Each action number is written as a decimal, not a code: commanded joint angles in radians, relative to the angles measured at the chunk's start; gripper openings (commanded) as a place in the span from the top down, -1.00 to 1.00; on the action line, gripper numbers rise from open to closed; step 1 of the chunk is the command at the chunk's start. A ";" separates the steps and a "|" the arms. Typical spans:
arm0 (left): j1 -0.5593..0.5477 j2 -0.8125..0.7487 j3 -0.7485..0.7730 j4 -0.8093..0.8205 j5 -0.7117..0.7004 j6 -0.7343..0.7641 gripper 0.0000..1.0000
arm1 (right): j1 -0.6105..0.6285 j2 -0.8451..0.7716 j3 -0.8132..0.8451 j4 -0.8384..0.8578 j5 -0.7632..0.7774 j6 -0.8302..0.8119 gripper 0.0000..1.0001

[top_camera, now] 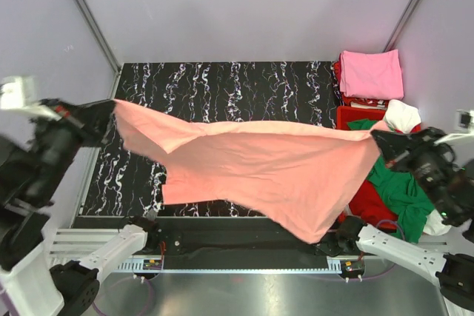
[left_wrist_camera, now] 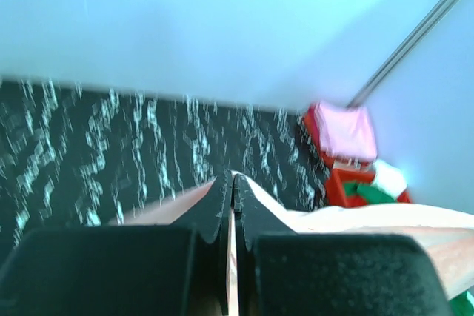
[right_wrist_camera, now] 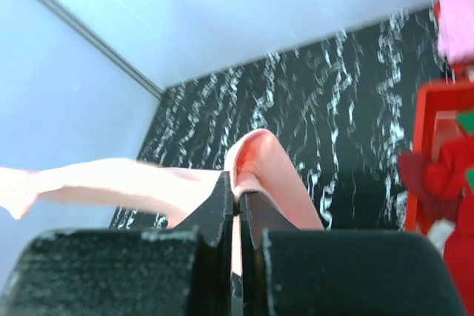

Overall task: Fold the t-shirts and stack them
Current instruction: Flatten the tshirt out

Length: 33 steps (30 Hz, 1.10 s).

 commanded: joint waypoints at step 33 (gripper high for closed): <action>0.328 1.107 0.256 0.070 0.162 0.054 -0.96 | -0.611 1.423 0.519 0.186 -0.405 -0.182 -0.99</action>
